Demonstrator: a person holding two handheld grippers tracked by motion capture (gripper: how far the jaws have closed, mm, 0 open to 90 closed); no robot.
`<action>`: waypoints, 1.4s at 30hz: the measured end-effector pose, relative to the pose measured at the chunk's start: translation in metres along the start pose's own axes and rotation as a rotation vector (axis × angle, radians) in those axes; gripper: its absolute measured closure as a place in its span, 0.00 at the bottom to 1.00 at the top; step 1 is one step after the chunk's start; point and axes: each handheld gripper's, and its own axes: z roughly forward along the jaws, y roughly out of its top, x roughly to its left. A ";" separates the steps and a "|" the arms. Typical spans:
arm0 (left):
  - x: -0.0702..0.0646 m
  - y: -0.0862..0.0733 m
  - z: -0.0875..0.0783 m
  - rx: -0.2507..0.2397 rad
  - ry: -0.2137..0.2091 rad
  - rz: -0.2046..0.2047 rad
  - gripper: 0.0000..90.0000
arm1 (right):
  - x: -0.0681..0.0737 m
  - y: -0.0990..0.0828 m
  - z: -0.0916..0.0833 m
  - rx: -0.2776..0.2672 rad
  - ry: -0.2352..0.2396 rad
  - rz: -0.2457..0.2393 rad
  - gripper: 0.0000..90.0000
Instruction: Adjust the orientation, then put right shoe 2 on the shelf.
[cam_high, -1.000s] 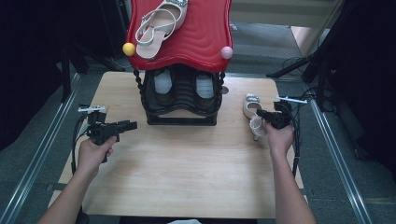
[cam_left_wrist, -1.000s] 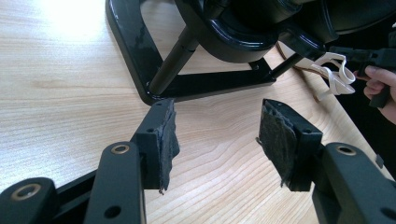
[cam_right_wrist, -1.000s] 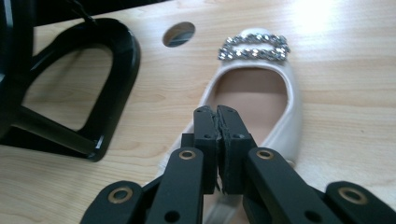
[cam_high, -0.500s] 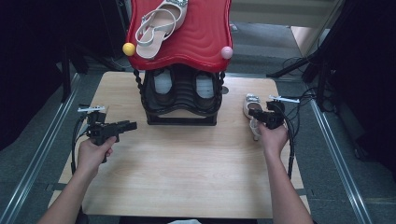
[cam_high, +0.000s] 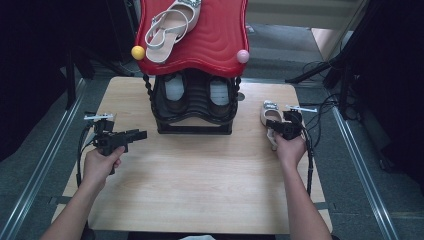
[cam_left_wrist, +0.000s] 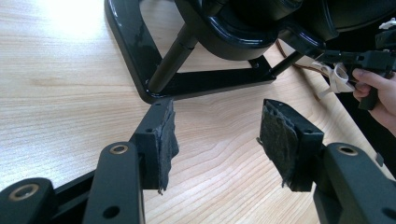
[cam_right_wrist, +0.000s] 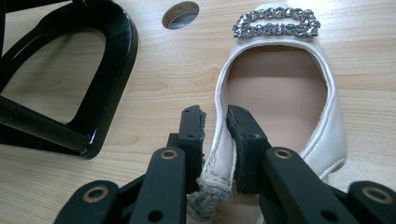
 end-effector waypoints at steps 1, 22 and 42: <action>0.000 0.000 0.000 0.001 0.001 0.001 0.51 | 0.000 0.000 0.000 0.001 -0.001 0.000 0.87; 0.002 0.000 0.002 0.003 0.004 -0.010 0.52 | -0.008 0.006 -0.001 0.022 0.027 0.066 0.96; 0.000 -0.001 0.004 0.014 0.006 0.004 0.52 | -0.023 0.015 -0.023 -0.039 0.162 0.213 0.98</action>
